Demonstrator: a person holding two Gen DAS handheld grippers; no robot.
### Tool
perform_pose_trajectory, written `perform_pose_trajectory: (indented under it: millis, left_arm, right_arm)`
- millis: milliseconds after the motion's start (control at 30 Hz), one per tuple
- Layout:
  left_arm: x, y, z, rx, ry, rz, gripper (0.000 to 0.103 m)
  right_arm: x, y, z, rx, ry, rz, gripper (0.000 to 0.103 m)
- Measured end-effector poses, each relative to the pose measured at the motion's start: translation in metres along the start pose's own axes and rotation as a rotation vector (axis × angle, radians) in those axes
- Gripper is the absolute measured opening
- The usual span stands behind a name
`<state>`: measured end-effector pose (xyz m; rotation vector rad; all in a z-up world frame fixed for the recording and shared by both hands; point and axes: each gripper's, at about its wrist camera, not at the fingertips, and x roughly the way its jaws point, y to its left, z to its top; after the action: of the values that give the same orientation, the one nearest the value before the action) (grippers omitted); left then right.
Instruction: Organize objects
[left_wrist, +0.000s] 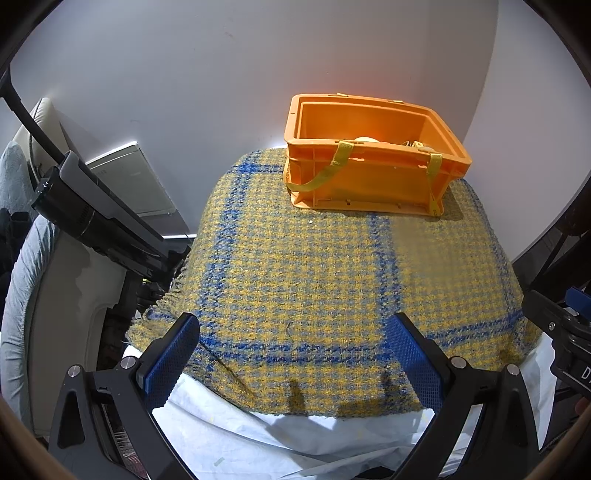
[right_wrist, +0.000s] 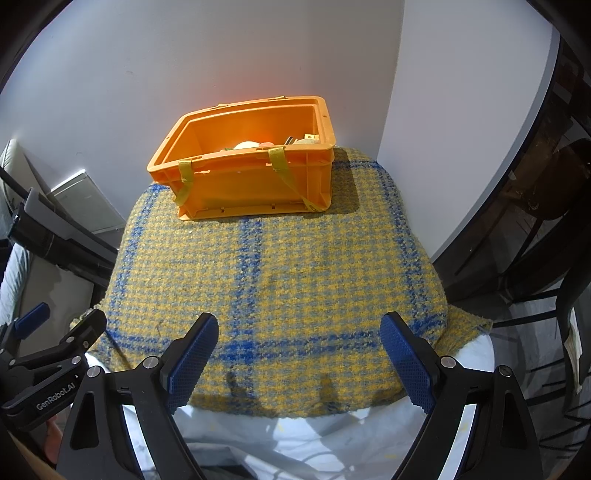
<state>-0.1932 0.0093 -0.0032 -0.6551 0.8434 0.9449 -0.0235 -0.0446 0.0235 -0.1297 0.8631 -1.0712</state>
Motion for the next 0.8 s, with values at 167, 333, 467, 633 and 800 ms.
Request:
perform_pose_trajectory:
  millis: [167,333,467,633,800]
  left_arm:
    - [-0.0002,-0.0005,-0.0003,0.004,0.001,-0.002,0.103]
    - [-0.0007,-0.0004,-0.0004,0.006,0.000,-0.005,0.103]
    - [-0.0006,-0.0012,0.0003,0.012,0.002,-0.008,0.103]
    - [-0.0009,-0.0001,0.0001,0.016,0.001,-0.013,0.103]
    - [-0.0010,-0.0006,0.0002,0.023,0.003,-0.016,0.103]
  right_arm:
    - [0.0000,0.0009,-0.0001,0.001,0.000,-0.001,0.089]
    - [0.0000,0.0021,-0.0003,0.004,0.000,-0.002,0.089]
    - [-0.0001,0.0016,-0.0002,0.001,0.000,-0.001,0.089]
    - [-0.0003,0.0022,-0.0003,0.001,-0.002,-0.001,0.089]
    - [-0.0006,0.0024,-0.0011,-0.001,-0.003,0.001,0.089]
